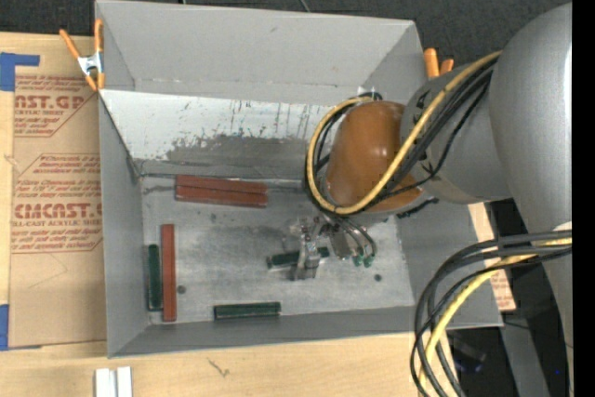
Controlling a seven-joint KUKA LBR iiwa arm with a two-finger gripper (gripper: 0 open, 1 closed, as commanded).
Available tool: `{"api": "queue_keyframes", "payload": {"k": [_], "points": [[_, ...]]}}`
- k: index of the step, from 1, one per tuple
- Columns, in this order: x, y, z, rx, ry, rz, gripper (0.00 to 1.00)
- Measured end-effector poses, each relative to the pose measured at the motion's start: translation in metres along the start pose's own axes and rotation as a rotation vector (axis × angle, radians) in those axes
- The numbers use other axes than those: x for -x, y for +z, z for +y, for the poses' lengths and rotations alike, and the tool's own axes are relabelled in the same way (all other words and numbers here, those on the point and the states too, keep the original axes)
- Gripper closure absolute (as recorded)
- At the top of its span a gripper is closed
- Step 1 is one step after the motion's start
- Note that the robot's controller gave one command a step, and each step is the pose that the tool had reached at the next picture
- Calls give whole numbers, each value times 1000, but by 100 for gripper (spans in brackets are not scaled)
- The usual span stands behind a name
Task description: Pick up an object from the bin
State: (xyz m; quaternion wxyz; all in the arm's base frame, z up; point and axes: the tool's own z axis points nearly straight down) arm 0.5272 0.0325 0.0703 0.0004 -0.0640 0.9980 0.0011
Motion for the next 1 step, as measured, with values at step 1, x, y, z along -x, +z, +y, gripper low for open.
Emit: {"api": "queue_keyframes", "payload": {"k": [1], "points": [[32, -153, 2, -1, 32, -2, 100]]}}
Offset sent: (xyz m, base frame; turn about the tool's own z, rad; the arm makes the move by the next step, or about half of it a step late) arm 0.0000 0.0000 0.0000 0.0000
